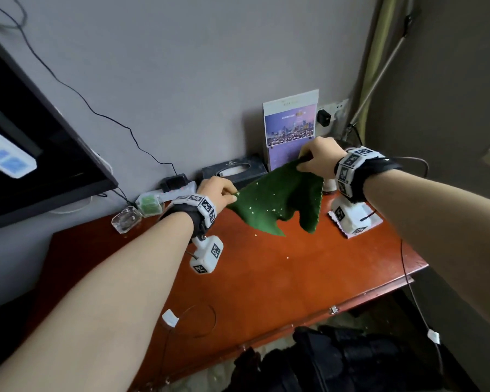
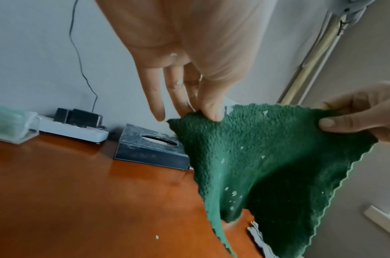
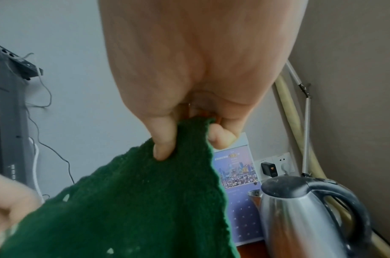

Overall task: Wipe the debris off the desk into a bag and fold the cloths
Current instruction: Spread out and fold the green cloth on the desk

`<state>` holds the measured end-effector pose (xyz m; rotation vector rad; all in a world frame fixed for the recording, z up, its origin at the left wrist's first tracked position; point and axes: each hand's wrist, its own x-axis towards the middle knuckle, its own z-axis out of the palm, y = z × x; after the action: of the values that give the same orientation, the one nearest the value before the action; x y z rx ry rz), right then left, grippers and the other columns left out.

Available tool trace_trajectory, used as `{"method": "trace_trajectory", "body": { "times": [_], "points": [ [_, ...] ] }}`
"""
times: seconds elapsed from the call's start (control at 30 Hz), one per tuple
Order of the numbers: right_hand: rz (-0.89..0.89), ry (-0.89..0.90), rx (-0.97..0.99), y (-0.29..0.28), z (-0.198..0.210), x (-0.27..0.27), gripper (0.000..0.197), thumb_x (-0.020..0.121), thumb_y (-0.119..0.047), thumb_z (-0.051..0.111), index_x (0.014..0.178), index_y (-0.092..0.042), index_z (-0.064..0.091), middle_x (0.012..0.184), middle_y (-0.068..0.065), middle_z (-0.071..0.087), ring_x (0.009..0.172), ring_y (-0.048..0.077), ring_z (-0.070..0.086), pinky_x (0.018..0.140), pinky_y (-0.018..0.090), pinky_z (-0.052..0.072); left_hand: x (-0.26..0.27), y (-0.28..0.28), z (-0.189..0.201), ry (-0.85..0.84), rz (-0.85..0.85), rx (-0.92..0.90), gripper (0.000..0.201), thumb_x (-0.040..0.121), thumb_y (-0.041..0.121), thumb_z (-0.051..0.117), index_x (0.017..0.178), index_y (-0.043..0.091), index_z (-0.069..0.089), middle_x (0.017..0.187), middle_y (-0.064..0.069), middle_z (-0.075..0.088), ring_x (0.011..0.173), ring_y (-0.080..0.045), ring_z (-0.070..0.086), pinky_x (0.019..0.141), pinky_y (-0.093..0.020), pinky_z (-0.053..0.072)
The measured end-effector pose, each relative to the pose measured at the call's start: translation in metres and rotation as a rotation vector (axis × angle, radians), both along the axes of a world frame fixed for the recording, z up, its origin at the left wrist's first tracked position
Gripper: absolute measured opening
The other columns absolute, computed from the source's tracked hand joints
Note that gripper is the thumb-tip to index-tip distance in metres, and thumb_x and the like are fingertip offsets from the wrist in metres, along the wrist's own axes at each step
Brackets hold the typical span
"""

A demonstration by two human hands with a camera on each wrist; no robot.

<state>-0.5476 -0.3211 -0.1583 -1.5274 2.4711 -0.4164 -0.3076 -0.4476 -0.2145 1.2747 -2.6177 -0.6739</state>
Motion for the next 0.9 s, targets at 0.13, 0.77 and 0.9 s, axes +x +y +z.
{"method": "trace_trajectory", "body": {
  "times": [0.13,0.77,0.9],
  "points": [
    [0.025,0.006,0.024,-0.005,-0.011,0.005,0.027,0.082,-0.026,0.072,0.103,-0.009,0.071,0.102,0.011,0.069,0.095,0.028,0.061,0.076,0.027,0.045,0.01,-0.002,0.003,0.036,0.072,-0.073,0.011,0.091,0.018,0.065,0.099,0.02,0.071,0.092,-0.003,0.07,0.091,-0.025,0.064,0.077,-0.026,0.043],
    [0.283,-0.065,0.406,-0.046,-0.044,0.103,0.018,0.081,-0.016,0.074,0.099,-0.013,0.071,0.066,-0.002,0.054,0.058,0.014,0.048,0.048,0.016,0.032,0.15,0.001,-0.011,-0.138,0.184,0.204,0.015,0.084,0.029,0.078,0.088,0.015,0.077,0.081,0.002,0.071,0.082,-0.015,0.068,0.075,-0.024,0.052],
    [0.304,-0.072,0.47,-0.05,-0.053,0.13,0.028,0.083,-0.016,0.073,0.109,-0.007,0.07,0.065,-0.008,0.051,0.057,0.009,0.047,0.048,0.017,0.033,0.176,0.001,-0.024,-0.221,0.192,0.259,0.014,0.081,0.03,0.081,0.089,0.02,0.077,0.077,0.007,0.068,0.083,-0.016,0.069,0.075,-0.025,0.054]
  ]
}}
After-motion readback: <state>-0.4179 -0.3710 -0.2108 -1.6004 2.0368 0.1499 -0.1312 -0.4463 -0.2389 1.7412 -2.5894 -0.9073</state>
